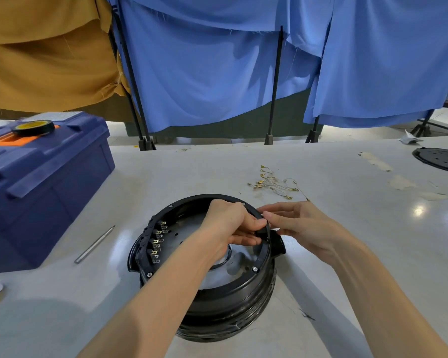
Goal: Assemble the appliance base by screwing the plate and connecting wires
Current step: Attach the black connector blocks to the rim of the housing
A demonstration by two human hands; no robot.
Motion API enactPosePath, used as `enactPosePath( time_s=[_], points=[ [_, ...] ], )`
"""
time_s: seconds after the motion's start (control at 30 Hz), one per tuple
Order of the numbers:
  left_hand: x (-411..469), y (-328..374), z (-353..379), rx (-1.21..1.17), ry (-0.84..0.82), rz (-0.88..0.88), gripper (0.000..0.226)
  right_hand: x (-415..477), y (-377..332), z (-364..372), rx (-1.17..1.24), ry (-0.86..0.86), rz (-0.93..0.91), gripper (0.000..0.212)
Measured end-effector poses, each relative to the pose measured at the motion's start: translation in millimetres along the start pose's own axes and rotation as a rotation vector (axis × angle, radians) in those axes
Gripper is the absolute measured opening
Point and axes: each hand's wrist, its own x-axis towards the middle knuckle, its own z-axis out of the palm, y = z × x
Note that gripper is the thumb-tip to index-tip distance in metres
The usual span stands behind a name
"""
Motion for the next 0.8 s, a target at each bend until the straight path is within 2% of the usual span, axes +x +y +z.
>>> enactPosePath(
  time_s=[0.17,0.53,0.67,0.8],
  points=[
    [1.1,0.4,1.7,0.013,0.021,-0.008,0.009,1.1,1.2,3.9,0.023,0.021,0.009,0.023],
    [4.9,-4.6,1.4,0.001,0.033,-0.014,0.007,1.9,4.1,7.0,0.031,0.038,-0.005,0.019],
    [1.0,-7.2,-0.3,-0.056,0.006,-0.011,0.008,-0.6,7.5,5.5,0.115,-0.024,0.01,0.039],
    [0.3,-5.5,0.7,-0.11,0.005,-0.01,0.007,0.3,7.3,4.8,0.134,-0.016,0.011,0.043]
  ],
)
